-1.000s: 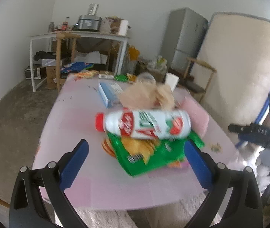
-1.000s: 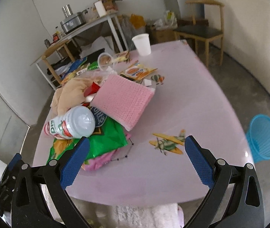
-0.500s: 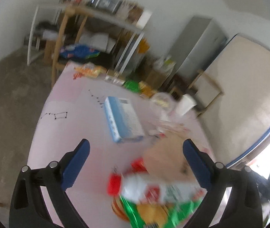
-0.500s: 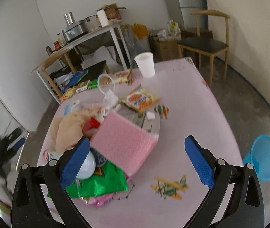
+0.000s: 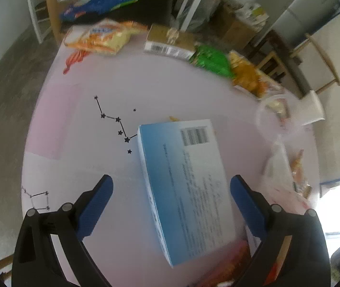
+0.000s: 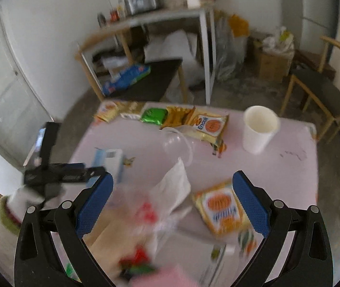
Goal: Collect trash
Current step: 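Grasp the blue-white medicine box with the left gripper while the right gripper grasps the clear plastic cup, then carry the box and cup over the blue wastebasket with both grippers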
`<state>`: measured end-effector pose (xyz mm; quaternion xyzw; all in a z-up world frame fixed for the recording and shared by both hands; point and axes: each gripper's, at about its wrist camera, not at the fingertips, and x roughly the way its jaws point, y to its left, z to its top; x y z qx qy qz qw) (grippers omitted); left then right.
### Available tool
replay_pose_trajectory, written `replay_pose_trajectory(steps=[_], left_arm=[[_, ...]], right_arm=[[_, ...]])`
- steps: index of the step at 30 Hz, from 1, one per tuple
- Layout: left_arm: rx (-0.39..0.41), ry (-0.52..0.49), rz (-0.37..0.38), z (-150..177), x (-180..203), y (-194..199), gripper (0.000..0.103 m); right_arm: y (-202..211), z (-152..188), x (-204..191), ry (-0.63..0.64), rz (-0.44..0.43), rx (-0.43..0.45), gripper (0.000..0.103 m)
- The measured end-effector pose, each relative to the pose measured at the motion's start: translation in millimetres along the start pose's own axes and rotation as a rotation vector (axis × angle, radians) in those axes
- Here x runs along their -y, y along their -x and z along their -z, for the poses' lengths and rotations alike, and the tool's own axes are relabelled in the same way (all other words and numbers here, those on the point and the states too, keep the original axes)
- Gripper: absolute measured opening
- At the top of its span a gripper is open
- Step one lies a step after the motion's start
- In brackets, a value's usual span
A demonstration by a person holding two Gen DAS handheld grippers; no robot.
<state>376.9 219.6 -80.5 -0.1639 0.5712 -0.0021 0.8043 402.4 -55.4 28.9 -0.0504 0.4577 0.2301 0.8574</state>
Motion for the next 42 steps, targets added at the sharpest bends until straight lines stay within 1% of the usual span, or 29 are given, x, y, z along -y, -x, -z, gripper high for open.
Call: replay_pose_trajectory(steps=[2, 3, 5, 6, 7, 9, 10, 11, 12, 13, 14, 15, 16, 17, 21, 25, 29, 30, 32, 34, 35, 38, 39, 40, 41, 42], left_arm=[[-0.023, -0.015, -0.008, -2, 2, -9, 0.096], [-0.022, -0.024, 0.003, -3, 3, -12, 0.096], [-0.016, -0.043, -0.001, -4, 5, -15, 0.096], [-0.017, -0.049, -0.009, -4, 6, -16, 0.096], [-0.014, -0.055, -0.027, -4, 7, -17, 0.096], [0.002, -0.065, -0.055, -5, 8, -19, 0.092], [0.016, -0.069, -0.062, -4, 7, -18, 0.09], [0.025, -0.072, -0.065, -4, 7, -17, 0.085], [0.033, -0.073, -0.064, -4, 7, -15, 0.084], [0.038, -0.071, -0.06, -4, 6, -15, 0.083], [0.047, -0.068, -0.055, -4, 5, -14, 0.082], [0.054, -0.069, -0.054, -3, 4, -14, 0.082], [0.061, -0.073, -0.056, -4, 6, -15, 0.082], [0.069, -0.078, -0.058, -5, 7, -15, 0.081], [0.114, -0.075, -0.058, -8, 6, -8, 0.08], [0.192, -0.06, -0.05, -9, 2, 16, 0.079], [0.298, -0.048, -0.032, -8, 1, 56, 0.078], [0.329, -0.05, -0.03, -6, 2, 69, 0.078], [0.391, -0.06, -0.025, -2, 6, 96, 0.078], [0.441, -0.07, -0.023, 4, 11, 120, 0.078], [0.473, -0.077, -0.017, 10, 15, 137, 0.078], [0.546, -0.101, 0.005, 27, 29, 180, 0.078], [0.565, -0.114, 0.019, 35, 35, 194, 0.078], [0.583, -0.128, 0.035, 44, 44, 209, 0.078], [0.593, -0.146, 0.053, 52, 52, 220, 0.078], [0.598, -0.161, 0.066, 58, 60, 228, 0.078]], right_arm=[[-26, -11, -2, 0.03, 0.043, -0.035, 0.092], [-45, -15, -3, 0.059, 0.069, -0.06, 0.09], [-69, -20, -4, 0.104, 0.12, -0.089, 0.083], [-83, -22, -4, 0.123, 0.149, -0.105, 0.081], [-93, -23, -2, 0.129, 0.166, -0.122, 0.077], [-111, -23, 2, 0.133, 0.192, -0.153, 0.069], [-117, -23, 4, 0.137, 0.203, -0.162, 0.064], [-122, -23, 6, 0.145, 0.215, -0.168, 0.058], [-125, -24, 7, 0.149, 0.223, -0.171, 0.055], [-129, -24, 8, 0.151, 0.226, -0.172, 0.047], [-131, -24, 10, 0.149, 0.228, -0.175, 0.036], [-133, -24, 12, 0.146, 0.226, -0.18, 0.03], [-134, -25, 11, 0.141, 0.225, -0.184, 0.015], [-133, -26, 14, 0.127, 0.225, -0.181, 0.007], [-120, -31, 14, 0.095, 0.214, -0.127, 0.004], [-94, -42, 13, 0.058, 0.212, -0.046, 0.004], [-53, -52, 13, 0.022, 0.193, 0.043, 0.004], [-35, -55, 14, 0.009, 0.184, 0.075, 0.004], [-12, -56, 15, -0.007, 0.168, 0.114, 0.004], [25, -53, 16, -0.026, 0.144, 0.165, 0.004], [36, -53, 15, -0.029, 0.14, 0.182, 0.004], [89, -39, 18, -0.042, 0.12, 0.247, 0.004], [113, -27, 21, -0.058, 0.105, 0.269, 0.004], [125, -20, 24, -0.066, 0.099, 0.281, 0.004], [145, -4, 28, -0.078, 0.095, 0.298, 0.004], [158, 7, 31, -0.086, 0.095, 0.308, 0.004]])
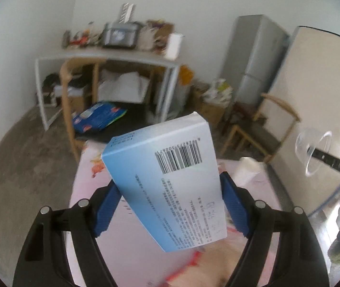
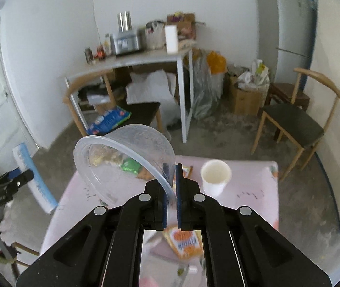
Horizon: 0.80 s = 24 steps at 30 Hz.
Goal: Collect trash
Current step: 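Carry the box and cup over the blue wastebasket with both grippers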
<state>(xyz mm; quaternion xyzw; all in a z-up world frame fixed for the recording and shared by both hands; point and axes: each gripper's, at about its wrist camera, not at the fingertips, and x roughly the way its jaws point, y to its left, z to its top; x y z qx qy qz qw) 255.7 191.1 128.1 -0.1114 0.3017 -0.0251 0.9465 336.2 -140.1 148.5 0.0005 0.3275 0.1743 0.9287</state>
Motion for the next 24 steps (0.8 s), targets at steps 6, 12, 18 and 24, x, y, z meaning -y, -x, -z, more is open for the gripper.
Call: replay_pose_trajectory(steps=[6, 12, 18, 24], left_arm=[[-0.044, -0.109, 0.201, 14, 95, 45, 0.078], [-0.25, -0.261, 0.412, 64, 231, 20, 0.078], [-0.458, -0.46, 0.54, 145, 378, -26, 0.078], [-0.622, -0.6, 0.578, 233, 509, -79, 0.078]], right_arm=[[93, 80, 57, -0.139, 0.019, 0.014, 0.004], [147, 190, 135, -0.406, 0.099, -0.03, 0.004], [168, 294, 218, -0.727, 0.187, -0.064, 0.004], [150, 375, 294, -0.978, 0.241, -0.092, 0.004]])
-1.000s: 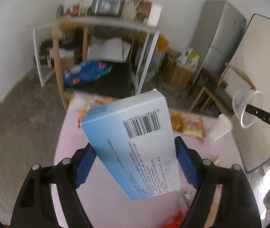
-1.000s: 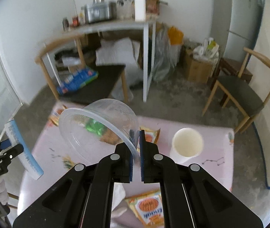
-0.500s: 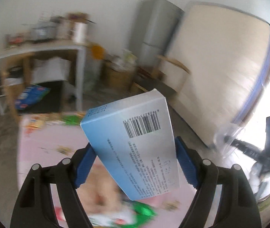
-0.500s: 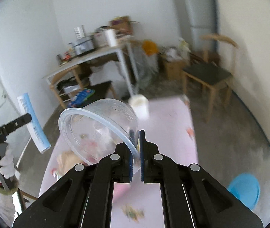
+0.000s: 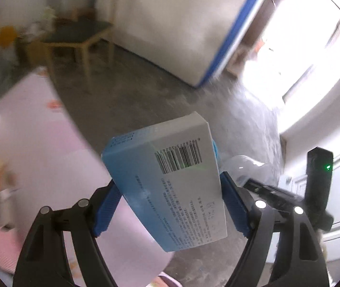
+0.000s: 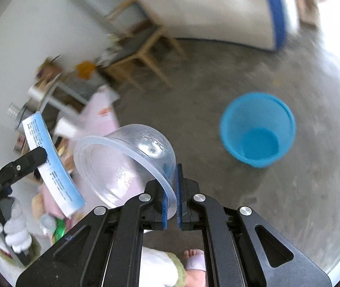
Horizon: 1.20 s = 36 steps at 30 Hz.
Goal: Collect trash
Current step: 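Carry the box and cup over the blue wastebasket with both grippers, then open both grippers to drop the box and cup into the wastebasket, then grasp the clear snack wrapper with the left gripper while the right gripper grasps the orange snack bag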
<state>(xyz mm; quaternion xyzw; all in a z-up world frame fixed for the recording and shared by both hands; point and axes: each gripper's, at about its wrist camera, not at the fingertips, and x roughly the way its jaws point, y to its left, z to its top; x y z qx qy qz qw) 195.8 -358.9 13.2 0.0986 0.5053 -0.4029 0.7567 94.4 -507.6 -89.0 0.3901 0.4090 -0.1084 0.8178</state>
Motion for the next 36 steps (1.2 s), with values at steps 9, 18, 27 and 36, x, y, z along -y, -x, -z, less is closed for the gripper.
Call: replay_pose_trajectory(steps=[9, 18, 27, 36], left_arm=[[0.022, 0.019, -0.06, -69, 70, -134, 0.091], [0.103, 0.083, -0.017, -47, 50, -132, 0.091], [0.222, 0.033, 0.06, -2, 20, -33, 0.091], [0.351, -0.12, 0.029, 77, 4, 76, 0.091]], right_arm=[[-97, -75, 100, -0.248, 0.085, 0.005, 0.051], [-142, -60, 153, -0.313, 0.162, -0.025, 0.058], [-65, -36, 131, -0.121, 0.143, 0.048, 0.058], [-10, -30, 29, 0.17, 0.04, 0.099, 0.074]])
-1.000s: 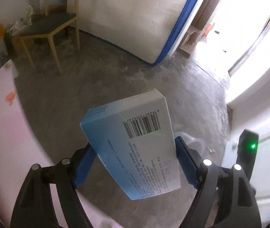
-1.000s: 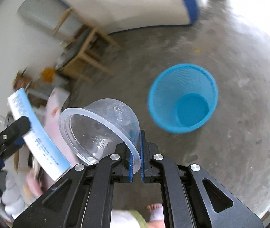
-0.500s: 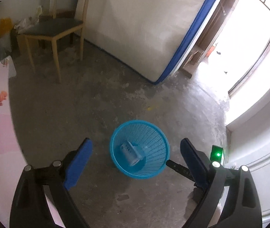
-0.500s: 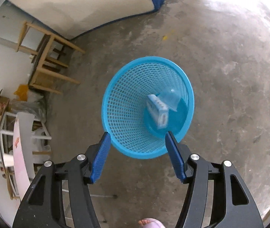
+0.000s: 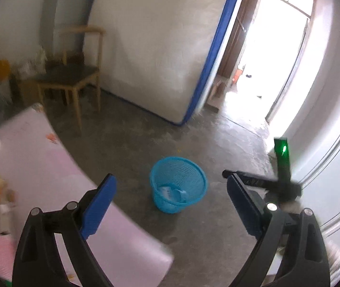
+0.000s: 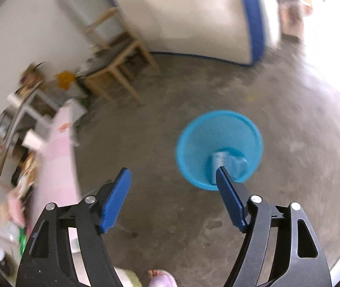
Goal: Collect trash
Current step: 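Grasp the clear snack wrapper with the left gripper while the right gripper grasps the orange snack bag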
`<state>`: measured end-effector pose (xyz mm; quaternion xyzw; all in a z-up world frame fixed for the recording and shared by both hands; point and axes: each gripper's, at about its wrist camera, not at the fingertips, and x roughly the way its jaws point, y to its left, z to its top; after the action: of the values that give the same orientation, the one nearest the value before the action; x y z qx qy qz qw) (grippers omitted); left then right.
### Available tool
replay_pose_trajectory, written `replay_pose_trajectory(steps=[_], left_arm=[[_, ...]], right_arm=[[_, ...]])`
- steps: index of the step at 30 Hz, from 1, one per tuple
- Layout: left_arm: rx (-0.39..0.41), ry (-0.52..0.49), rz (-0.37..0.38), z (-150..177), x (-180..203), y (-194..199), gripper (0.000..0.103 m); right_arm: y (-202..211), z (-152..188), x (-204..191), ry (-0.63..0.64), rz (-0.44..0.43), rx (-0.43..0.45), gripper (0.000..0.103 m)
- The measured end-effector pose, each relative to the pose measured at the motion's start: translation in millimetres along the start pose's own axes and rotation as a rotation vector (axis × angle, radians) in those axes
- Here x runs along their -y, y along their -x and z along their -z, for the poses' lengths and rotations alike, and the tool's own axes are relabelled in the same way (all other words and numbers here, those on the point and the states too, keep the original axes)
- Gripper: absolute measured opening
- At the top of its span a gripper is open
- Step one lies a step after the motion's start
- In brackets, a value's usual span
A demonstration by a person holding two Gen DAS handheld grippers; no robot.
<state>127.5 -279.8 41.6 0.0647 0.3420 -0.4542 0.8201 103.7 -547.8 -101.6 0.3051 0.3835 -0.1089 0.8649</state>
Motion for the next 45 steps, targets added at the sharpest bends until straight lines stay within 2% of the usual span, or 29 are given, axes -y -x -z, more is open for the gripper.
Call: replay_pose_trajectory(steps=[3, 6, 9, 12, 16, 21, 25, 28, 31, 35, 41, 45], left_arm=[[0.079, -0.081, -0.113, 16, -9, 50, 0.091], [0.1, -0.096, -0.223, 29, -30, 88, 0.091], [0.106, -0.041, -0.307, 37, -60, 121, 0.091], [0.124, 0.065, -0.389, 48, -103, 164, 0.091], [0.161, 0.236, -0.431, 62, -155, 212, 0.091], [0.203, 0.506, -0.392, 92, -229, 263, 0.091], [0.176, 0.767, -0.257, 119, -296, 270, 0.091], [0.144, 0.9, -0.188, 128, -340, 261, 0.091], [0.115, 0.978, -0.192, 133, -382, 250, 0.09], [0.055, 1.049, -0.132, 135, -433, 229, 0.089], [-0.089, 1.112, -0.105, 147, -475, 194, 0.086], [-0.122, 1.179, -0.057, 160, -488, 180, 0.08]], right_arm=[[1, -7, -36, 0.043, -0.108, -0.036, 0.076], [-4, -11, -74, 0.081, -0.19, -0.072, 0.076], [-12, -10, -108, 0.116, -0.26, -0.109, 0.076], [-20, -8, -145, 0.151, -0.317, -0.15, 0.076], [-29, -3, -188, 0.187, -0.373, -0.214, 0.076], [-45, 5, -241, 0.245, -0.426, -0.302, 0.076], [-64, 10, -278, 0.268, -0.445, -0.36, 0.076], [-83, 10, -305, 0.282, -0.449, -0.396, 0.076], [-105, 7, -325, 0.277, -0.448, -0.438, 0.076], [-148, 1, -351, 0.222, -0.428, -0.507, 0.076], [-214, -1, -369, 0.099, -0.38, -0.642, 0.074], [-242, 3, -370, 0.027, -0.355, -0.715, 0.072]])
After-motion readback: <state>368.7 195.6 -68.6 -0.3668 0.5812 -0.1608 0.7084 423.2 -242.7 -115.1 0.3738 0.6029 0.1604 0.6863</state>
